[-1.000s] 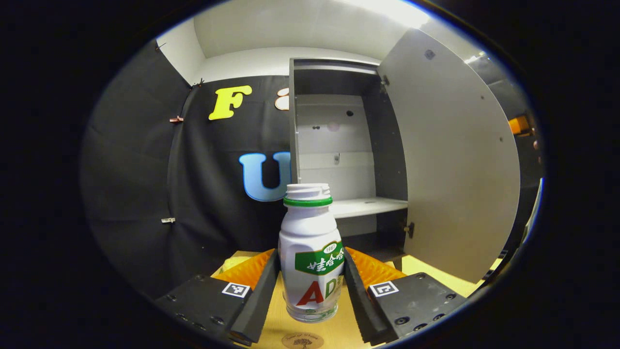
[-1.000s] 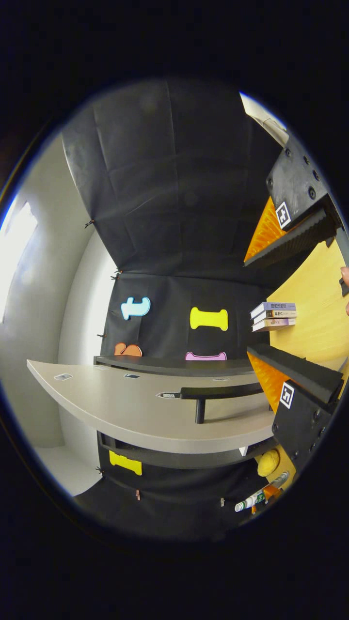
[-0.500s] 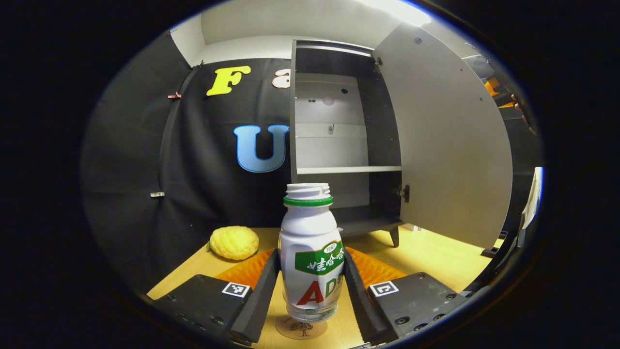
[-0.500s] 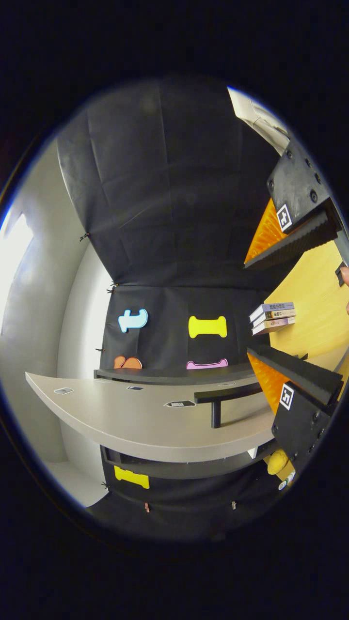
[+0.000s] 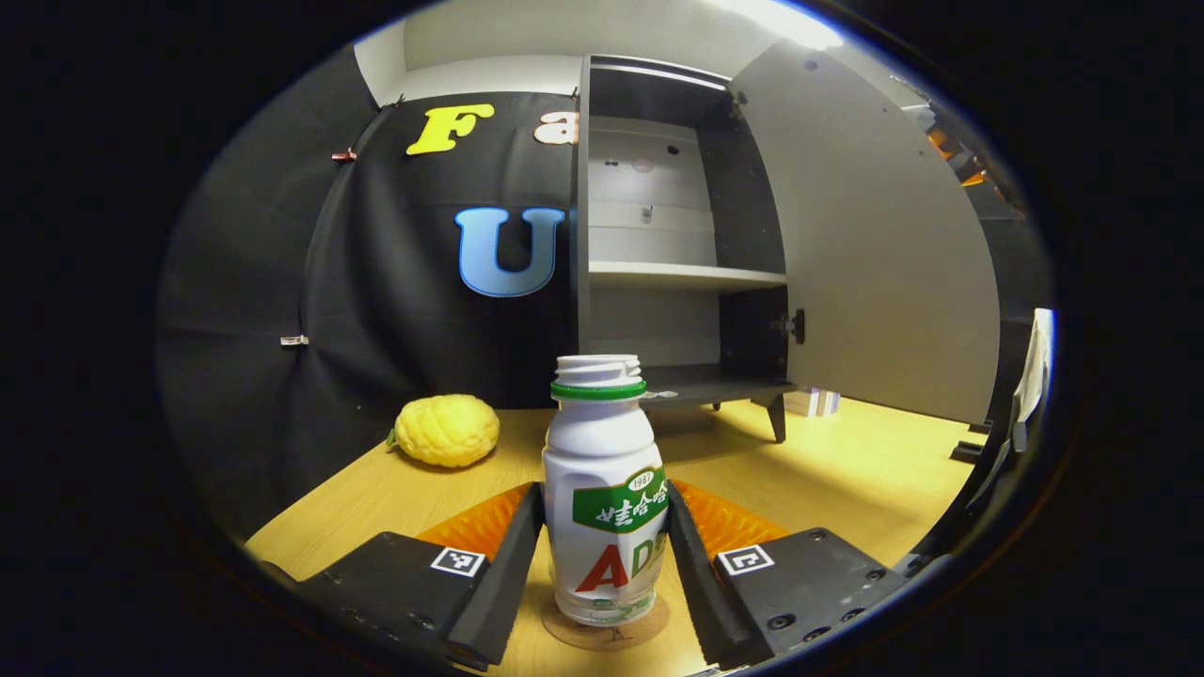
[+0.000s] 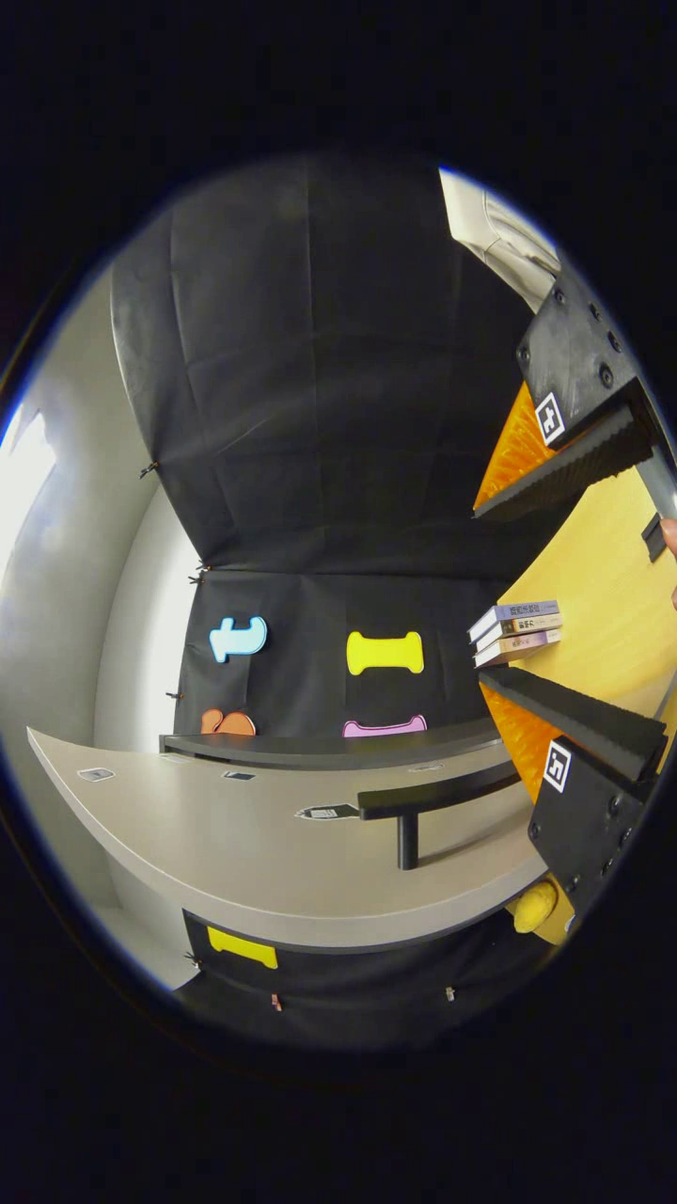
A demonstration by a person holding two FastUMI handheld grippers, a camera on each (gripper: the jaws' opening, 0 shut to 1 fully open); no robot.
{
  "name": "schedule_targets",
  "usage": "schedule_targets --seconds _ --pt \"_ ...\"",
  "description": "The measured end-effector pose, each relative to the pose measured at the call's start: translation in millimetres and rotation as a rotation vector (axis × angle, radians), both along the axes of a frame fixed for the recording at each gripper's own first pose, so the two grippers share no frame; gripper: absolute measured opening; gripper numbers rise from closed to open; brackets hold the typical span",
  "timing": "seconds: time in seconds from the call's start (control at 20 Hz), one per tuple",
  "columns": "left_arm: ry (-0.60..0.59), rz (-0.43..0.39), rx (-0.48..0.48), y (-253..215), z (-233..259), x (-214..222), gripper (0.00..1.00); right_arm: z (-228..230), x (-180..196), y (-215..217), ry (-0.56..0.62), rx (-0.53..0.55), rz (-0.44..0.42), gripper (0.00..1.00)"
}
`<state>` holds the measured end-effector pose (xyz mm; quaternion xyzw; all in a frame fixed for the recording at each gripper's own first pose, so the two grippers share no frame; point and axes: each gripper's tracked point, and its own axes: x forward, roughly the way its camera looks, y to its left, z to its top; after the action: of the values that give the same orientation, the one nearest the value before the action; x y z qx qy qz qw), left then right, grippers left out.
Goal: Open the cabinet door with the right hand, grasp the bottle in the cabinet with the left hand and place it on the coaster, then close the cabinet door with the right hand.
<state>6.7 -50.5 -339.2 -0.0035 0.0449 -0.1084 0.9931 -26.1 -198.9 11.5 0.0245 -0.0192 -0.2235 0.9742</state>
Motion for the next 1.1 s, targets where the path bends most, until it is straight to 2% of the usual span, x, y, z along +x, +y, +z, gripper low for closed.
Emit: schedule_targets --seconds 0.25,0.5,0.65,0.7,0.85,1.1 --pt "0.017 -0.02 -0.022 0 -11 2 0.76 -3 4 -1 0.022 -0.04 -0.016 0.96" --pt "0.045 -0.027 -0.008 -2 -15 0 0.81 -3 6 -8 0.013 -0.012 -0.02 0.96" --pt "0.063 -0.025 -0.003 -5 -12 -2 0.96 -6 7 -14 0.018 -0.007 -0.022 0.97" --pt "0.066 -0.023 -0.002 -6 -8 -1 0.96 -6 8 -16 0.015 -0.003 -0.019 0.96" --pt "0.066 -0.002 0.015 -10 10 -2 0.96 -3 11 -21 0.003 0.004 0.002 0.96" --pt "0.021 0.057 0.016 -16 80 -3 0.96 2 18 -28 -0.009 0.004 0.08 0.96"
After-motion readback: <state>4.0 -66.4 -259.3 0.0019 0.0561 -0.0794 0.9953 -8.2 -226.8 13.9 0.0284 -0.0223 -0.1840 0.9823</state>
